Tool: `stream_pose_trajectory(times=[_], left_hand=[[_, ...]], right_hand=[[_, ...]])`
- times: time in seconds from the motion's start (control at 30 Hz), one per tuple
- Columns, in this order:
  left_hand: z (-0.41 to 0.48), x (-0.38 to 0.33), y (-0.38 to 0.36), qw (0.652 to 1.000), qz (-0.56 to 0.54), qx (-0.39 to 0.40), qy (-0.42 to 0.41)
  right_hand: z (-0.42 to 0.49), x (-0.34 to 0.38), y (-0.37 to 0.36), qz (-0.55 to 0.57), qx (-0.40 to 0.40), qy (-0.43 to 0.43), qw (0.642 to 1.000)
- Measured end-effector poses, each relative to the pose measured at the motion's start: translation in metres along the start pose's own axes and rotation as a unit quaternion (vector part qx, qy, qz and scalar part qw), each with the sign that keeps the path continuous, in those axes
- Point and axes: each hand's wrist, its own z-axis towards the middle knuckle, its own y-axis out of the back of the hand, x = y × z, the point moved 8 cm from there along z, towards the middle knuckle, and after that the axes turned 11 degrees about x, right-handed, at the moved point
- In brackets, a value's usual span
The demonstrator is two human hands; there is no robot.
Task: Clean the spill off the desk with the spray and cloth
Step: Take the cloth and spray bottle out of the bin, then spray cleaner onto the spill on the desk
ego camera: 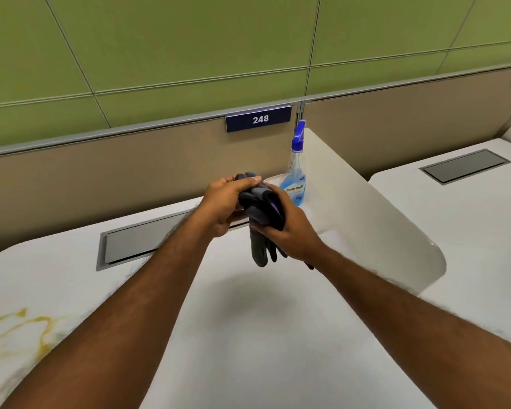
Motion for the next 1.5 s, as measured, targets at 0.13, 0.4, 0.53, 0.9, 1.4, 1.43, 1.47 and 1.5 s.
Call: stream_pose_trajectory(times=[0.13, 0.4, 0.53, 0.9, 1.4, 1.43, 1.47, 1.5], left_hand=[[-0.052, -0.001, 0.024, 0.998, 0.028, 0.013, -0.055], [-0.127, 0.067, 0.039, 0.985, 0.062, 0.128, -0.095], [-0.142, 0.081, 0.06, 0.987, 0.107, 0.082, -0.084], [-0.166, 0.093, 0.128, 0.967, -0.248, -0.045, 0.03], [-0.126, 0.105, 0.122, 0.962, -0.265, -0.033, 0.056], [-0.121, 0.105, 0.123, 0.962, -0.264, -0.034, 0.057], [-0.116, 0.105, 0.124, 0.963, -0.263, -0.035, 0.057], [-0.111, 0.105, 0.124, 0.963, -0.261, -0.037, 0.059]], right_hand=[[-0.012, 0.005, -0.03, 0.1, -0.049, -0.072, 0.991], [-0.034, 0.036, -0.115, 0.259, 0.048, -0.148, 0.953], [-0.041, 0.032, -0.14, 0.256, 0.029, -0.154, 0.954], [-0.035, 0.003, -0.121, 0.299, 0.028, -0.23, 0.926], [0.006, -0.087, -0.036, 0.031, -0.043, -0.272, 0.961], [0.009, -0.093, -0.017, 0.018, -0.085, -0.27, 0.959], [0.013, -0.096, 0.002, 0.01, -0.127, -0.26, 0.957], [0.019, -0.098, 0.02, 0.002, -0.164, -0.246, 0.955]])
